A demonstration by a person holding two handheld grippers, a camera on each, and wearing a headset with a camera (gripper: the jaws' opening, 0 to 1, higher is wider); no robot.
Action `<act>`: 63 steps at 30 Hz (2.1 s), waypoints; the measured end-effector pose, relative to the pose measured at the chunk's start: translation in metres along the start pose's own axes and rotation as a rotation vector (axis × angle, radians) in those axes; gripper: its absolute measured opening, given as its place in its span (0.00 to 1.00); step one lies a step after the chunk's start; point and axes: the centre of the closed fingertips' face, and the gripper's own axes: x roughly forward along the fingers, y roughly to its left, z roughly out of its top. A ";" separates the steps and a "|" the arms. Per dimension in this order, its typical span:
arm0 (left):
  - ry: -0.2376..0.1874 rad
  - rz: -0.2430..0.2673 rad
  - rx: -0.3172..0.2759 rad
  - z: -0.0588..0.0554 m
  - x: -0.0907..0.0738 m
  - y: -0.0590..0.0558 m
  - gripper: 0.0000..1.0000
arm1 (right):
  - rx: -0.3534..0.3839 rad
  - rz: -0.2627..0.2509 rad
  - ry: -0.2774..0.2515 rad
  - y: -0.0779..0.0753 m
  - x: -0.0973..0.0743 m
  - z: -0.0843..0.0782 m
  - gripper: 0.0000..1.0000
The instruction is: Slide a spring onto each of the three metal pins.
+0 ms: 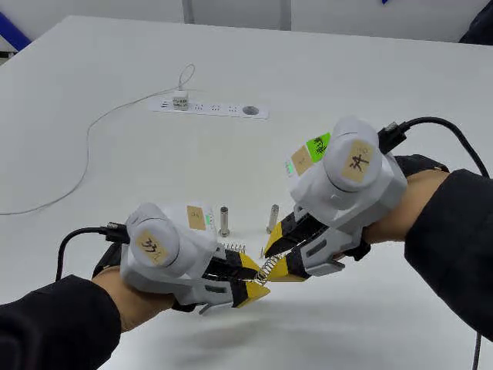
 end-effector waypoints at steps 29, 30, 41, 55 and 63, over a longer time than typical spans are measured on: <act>-0.052 0.002 -0.049 0.009 -0.009 0.001 0.23 | 0.046 -0.001 0.021 -0.005 -0.006 -0.007 0.12; -0.054 0.009 -0.055 0.008 -0.013 0.003 0.24 | 0.050 -0.008 0.025 -0.008 -0.009 -0.009 0.12; -0.060 0.084 -0.083 -0.004 -0.047 0.015 0.30 | 0.098 -0.077 0.073 -0.031 -0.040 -0.036 0.12; -0.092 0.181 -0.136 -0.013 -0.072 0.028 0.36 | 0.125 -0.136 0.129 -0.056 -0.062 -0.051 0.12; -0.099 0.211 -0.160 -0.016 -0.075 0.028 0.43 | 0.152 -0.176 0.154 -0.079 -0.072 -0.062 0.12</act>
